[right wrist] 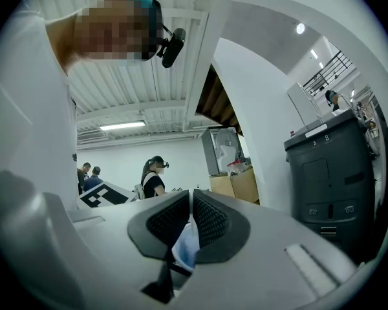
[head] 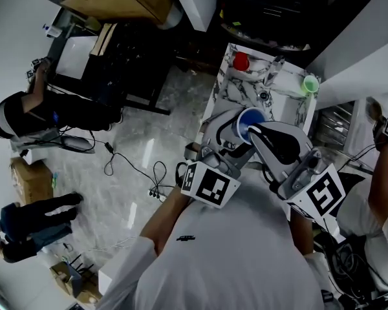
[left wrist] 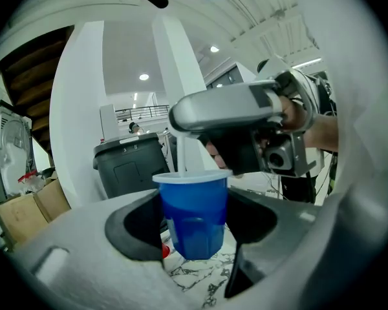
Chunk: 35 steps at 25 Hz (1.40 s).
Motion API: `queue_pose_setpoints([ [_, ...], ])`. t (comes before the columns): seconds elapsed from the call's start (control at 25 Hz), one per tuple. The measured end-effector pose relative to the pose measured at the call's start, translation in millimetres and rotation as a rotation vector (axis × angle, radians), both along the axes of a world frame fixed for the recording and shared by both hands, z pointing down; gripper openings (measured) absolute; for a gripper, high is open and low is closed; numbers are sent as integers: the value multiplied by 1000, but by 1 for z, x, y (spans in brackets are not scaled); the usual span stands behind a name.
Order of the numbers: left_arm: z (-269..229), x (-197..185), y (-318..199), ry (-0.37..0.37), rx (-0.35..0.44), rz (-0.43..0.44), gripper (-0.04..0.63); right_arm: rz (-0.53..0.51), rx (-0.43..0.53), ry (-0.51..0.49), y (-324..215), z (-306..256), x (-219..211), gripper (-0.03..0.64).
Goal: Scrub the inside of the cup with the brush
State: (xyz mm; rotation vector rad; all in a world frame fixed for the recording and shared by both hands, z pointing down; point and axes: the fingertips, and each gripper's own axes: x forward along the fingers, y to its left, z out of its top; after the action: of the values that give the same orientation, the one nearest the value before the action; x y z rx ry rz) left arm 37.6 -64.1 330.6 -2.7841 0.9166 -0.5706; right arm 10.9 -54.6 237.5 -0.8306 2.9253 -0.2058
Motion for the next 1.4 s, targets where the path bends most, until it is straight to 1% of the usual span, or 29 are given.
queue_pose_setpoints([
  [0.2,0,-2,3,-2,0,21,285,37,35,-3,-10,-6,4,25],
  [0.36,-4,-8,0,21,13,0,282,85,54,34,-13,-4,10,25],
  [0.48,-5,-13,-5,23,19,-22,282,108,42,56,-13,1,19,25],
  [0.6,-8,-16,-7,30,21,-35,282,98,13,56,-6,3,22,25],
  [0.76,-7,-13,-7,26,22,-26,282,55,-16,62,3,8,13,25],
  [1.0,-6,-10,-5,8,21,-14,282,-6,-3,46,6,1,-8,25],
  [1.08,-5,-8,-2,5,23,-7,282,-1,8,44,2,0,-11,25],
  [1.24,-6,-6,0,2,28,-8,282,40,45,64,-10,0,-6,25],
  [1.32,-8,-7,0,7,29,-9,282,65,36,85,-13,4,-1,25],
  [1.4,-7,-9,0,2,32,-7,282,83,0,103,-15,11,2,25],
])
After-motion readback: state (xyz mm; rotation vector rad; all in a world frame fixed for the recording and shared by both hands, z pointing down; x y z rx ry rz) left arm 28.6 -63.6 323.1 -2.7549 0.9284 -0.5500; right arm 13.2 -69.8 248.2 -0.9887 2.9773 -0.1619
